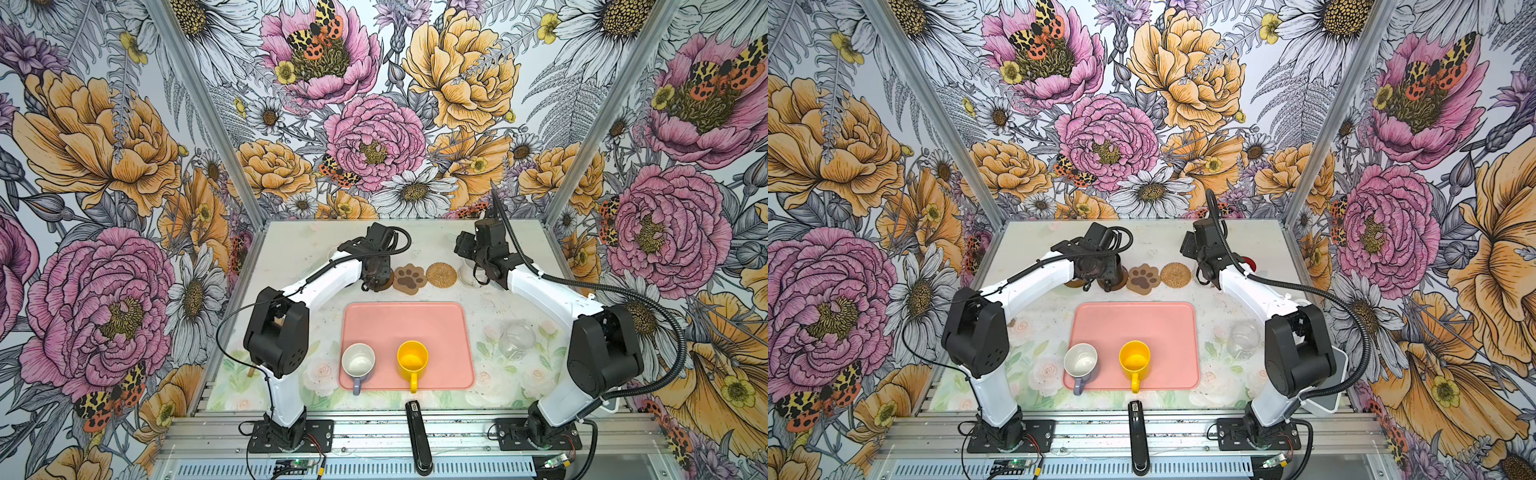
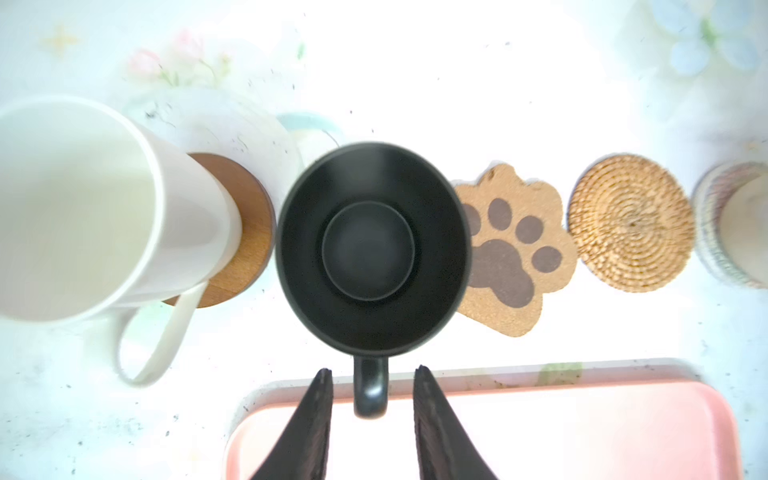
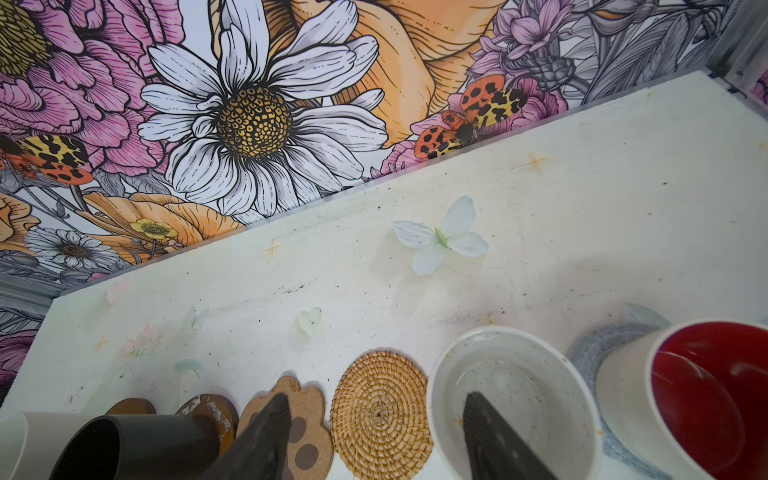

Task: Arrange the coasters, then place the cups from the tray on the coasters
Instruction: 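Open and raise the left gripper while the right gripper moves toward the tray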

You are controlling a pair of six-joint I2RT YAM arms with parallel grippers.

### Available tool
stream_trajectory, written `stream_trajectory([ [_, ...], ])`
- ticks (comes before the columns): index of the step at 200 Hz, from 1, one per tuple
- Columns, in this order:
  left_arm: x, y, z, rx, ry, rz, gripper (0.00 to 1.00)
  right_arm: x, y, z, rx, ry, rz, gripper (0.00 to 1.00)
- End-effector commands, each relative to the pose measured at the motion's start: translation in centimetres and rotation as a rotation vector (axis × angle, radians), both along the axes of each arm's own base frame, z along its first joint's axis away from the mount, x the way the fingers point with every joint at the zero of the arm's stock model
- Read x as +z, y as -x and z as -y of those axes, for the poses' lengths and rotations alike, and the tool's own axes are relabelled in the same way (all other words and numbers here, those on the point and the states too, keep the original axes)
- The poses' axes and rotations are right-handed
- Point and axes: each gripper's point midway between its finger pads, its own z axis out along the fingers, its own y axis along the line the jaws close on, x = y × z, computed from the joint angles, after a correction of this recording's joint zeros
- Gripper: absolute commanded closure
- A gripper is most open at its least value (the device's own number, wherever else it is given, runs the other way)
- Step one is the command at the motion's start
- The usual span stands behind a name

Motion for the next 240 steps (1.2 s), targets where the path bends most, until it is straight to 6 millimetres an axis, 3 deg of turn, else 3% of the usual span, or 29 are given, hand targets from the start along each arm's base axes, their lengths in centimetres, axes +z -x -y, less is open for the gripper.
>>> stream_trajectory([
  [1, 4.9, -0.7, -0.6, 0.036, -0.001, 0.141, 0.64, 1.0, -0.2, -0.4, 0.012, -0.033, 0.03, 0.32],
  [46, 9.5, -0.4, -2.1, 0.052, -0.054, 0.274, 0.5, 1.8, 0.1, -2.0, 0.06, -0.045, 0.043, 0.32],
  [69, 10.9, -0.9, -3.9, 0.11, -0.089, 0.334, 0.49, 2.2, 0.2, -3.4, 0.095, -0.051, 0.05, 0.32],
  [131, 10.1, -0.2, -3.2, 0.06, 0.075, 0.404, 0.46, 3.7, 1.9, -6.3, 0.181, -0.08, 0.067, 0.31],
  [171, 9.3, -0.1, -4.4, 0.046, 0.079, 0.426, 0.45, 4.5, 3.8, -7.4, 0.214, -0.062, 0.063, 0.25],
  [211, 8.7, -1.0, -4.5, -0.004, 0.116, 0.45, 0.44, 3.9, 4.9, -8.5, 0.242, -0.025, 0.036, 0.25],
  [240, 8.0, -1.3, -2.7, -0.063, 0.19, 0.419, 0.44, 4.2, 6.5, -9.1, 0.277, 0.012, 0.012, 0.24],
])
